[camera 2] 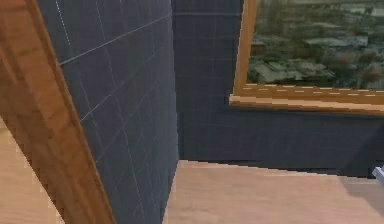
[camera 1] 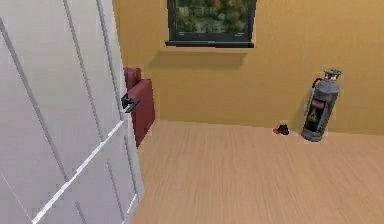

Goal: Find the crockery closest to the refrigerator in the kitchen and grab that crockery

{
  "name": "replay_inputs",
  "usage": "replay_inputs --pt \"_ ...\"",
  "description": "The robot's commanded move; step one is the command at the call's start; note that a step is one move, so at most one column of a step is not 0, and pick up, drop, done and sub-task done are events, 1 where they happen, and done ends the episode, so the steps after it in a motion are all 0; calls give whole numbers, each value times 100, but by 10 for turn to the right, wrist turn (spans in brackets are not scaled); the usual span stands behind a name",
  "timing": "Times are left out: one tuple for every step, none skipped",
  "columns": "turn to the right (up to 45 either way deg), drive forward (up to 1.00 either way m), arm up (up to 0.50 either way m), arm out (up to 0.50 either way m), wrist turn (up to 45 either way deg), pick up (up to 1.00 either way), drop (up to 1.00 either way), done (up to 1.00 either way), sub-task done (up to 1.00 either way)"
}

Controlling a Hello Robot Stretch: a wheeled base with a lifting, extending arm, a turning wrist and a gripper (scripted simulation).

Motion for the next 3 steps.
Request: replay_inputs --pt "0 5 0 0 0 0 0 0 0" --pt "60 0 0 0 0 0 0 0 0" --pt "0 45 0 0 0 0 0 0 0"
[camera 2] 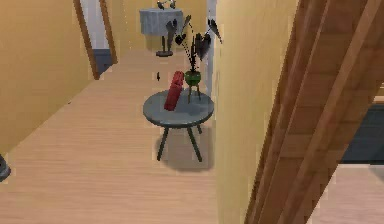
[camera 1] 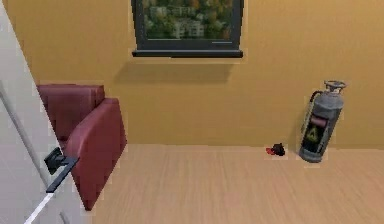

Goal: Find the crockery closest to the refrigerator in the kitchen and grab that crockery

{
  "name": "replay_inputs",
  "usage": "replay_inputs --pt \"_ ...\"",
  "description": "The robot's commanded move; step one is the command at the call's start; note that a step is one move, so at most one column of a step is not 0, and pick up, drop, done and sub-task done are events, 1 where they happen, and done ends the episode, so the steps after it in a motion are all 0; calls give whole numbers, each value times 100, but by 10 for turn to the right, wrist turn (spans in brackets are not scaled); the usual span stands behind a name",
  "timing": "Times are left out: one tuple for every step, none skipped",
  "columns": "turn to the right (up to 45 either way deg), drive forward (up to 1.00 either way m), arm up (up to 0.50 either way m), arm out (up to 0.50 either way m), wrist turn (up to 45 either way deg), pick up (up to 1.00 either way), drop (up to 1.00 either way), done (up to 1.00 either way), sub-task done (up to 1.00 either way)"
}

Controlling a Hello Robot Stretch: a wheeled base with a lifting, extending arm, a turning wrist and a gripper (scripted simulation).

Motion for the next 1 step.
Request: replay_inputs --pt "30 0 0 0 0 0 0 0 0"
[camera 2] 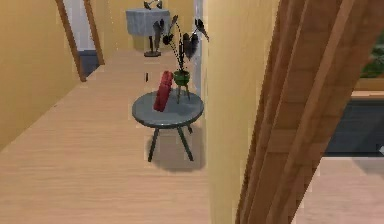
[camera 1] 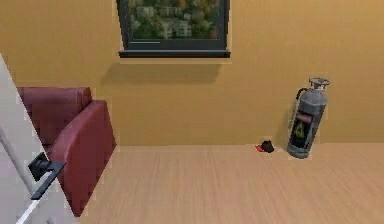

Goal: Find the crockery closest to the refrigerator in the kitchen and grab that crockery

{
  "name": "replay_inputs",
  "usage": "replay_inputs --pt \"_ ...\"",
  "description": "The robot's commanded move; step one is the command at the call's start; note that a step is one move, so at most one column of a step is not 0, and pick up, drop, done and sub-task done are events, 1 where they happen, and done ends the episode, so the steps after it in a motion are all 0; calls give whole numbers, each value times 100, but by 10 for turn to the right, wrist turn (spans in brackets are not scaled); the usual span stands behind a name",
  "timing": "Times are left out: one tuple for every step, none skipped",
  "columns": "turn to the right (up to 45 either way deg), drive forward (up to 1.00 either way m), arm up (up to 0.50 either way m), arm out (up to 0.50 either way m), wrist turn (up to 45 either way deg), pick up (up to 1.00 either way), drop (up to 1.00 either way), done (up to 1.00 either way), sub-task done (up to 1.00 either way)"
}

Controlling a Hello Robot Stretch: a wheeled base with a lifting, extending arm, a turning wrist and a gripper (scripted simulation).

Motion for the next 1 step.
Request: replay_inputs --pt "0 30 0 0 0 0 0 0 0"
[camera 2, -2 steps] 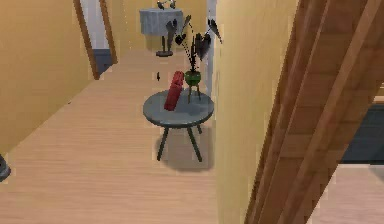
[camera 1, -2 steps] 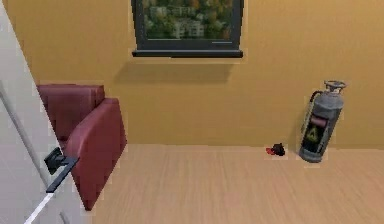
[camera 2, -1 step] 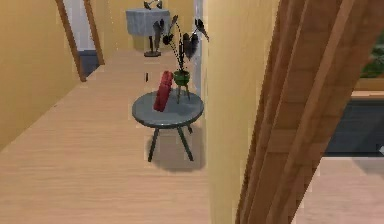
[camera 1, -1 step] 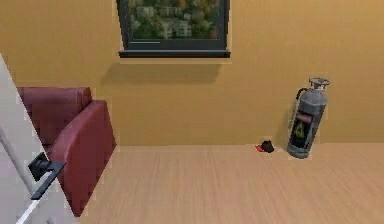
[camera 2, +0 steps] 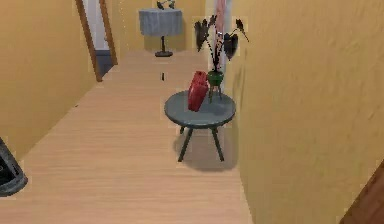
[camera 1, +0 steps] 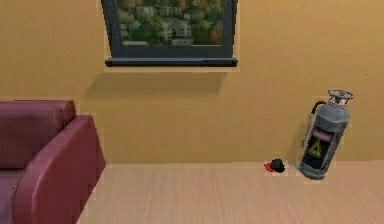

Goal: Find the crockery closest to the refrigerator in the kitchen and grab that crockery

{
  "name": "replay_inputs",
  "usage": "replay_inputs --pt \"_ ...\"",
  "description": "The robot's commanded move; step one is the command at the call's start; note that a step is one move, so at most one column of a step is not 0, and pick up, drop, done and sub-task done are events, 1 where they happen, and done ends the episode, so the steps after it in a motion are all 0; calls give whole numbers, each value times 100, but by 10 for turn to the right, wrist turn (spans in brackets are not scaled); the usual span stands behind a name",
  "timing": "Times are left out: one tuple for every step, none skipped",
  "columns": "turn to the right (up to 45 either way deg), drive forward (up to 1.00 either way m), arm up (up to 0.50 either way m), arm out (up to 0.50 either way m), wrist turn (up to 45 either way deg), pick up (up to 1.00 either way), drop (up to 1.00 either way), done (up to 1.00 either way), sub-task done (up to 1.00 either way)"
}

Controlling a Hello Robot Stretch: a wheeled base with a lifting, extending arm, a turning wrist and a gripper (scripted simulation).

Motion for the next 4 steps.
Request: replay_inputs --pt "450 0 0 0 0 0 0 0 0" --pt "180 0 0 0 0 0 0 0 0" --pt "0 100 0 0 0 0 0 0 0" --pt "30 0 0 0 0 0 0 0 0"
